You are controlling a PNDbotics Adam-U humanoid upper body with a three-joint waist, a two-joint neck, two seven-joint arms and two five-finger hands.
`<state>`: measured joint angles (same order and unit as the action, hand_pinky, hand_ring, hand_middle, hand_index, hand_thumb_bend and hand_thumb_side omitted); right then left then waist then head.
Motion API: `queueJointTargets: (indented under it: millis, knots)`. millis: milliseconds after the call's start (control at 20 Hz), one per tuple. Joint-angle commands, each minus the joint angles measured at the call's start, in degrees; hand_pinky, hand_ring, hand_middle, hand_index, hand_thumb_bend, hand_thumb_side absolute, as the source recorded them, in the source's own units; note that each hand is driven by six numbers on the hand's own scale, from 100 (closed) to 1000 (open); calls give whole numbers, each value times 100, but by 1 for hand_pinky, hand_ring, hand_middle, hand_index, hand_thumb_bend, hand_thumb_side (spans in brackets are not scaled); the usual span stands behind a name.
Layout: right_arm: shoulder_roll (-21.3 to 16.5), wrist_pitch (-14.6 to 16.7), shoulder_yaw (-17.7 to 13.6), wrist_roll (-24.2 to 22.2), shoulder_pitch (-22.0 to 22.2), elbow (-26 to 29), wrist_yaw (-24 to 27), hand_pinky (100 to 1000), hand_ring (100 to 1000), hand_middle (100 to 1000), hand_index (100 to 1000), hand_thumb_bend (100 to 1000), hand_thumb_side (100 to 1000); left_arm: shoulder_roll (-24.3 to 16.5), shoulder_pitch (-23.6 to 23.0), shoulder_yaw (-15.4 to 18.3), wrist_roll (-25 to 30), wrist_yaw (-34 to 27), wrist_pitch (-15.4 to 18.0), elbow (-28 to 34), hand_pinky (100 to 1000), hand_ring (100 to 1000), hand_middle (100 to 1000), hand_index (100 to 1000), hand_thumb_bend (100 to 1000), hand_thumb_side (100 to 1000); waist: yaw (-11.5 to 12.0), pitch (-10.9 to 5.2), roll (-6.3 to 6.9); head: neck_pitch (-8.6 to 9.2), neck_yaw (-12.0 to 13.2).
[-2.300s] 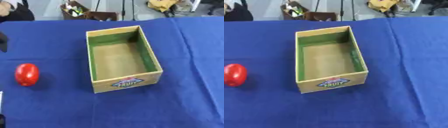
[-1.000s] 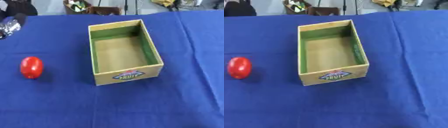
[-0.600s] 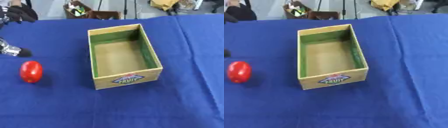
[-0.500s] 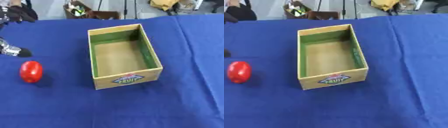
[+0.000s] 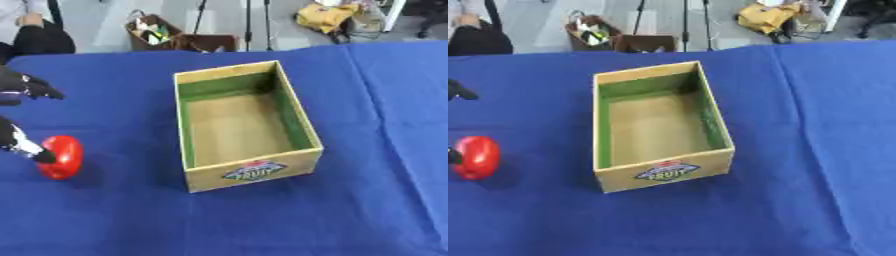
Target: Pick up objects on the table and place them in the box.
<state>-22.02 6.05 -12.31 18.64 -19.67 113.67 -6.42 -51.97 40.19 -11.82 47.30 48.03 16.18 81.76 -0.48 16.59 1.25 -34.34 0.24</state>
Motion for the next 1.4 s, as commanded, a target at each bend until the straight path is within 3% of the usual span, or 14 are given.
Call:
queueJointTargets:
  millis: [50, 750, 1150, 1400]
  knots:
    - [-163, 15, -15, -30, -67, 92, 39, 692, 702, 628, 750, 100, 833, -204, 31, -90, 467, -72, 546, -230, 694, 828, 885, 1000, 838, 833, -16, -82, 4, 79, -12]
    - [-127, 11, -11, -48, -76, 92, 44, 692, 704, 627, 750, 100, 833, 23, -36, -248, 467, 211, 608, -732, 648, 793, 829, 1000, 790, 830, -43, -41, -35, 38, 51]
    - [-97, -1, -11, -56, -56, 92, 35, 693, 705, 627, 751, 100, 832, 213, 28, -133, 467, 383, 635, -909, 610, 767, 798, 1000, 757, 838, -41, -19, -53, 38, 83]
    - [-87, -3, -11, -56, -46, 92, 29, 694, 705, 627, 751, 100, 831, 276, 58, -50, 467, 377, 639, -886, 562, 731, 753, 1000, 691, 824, -46, -3, -59, 39, 97]
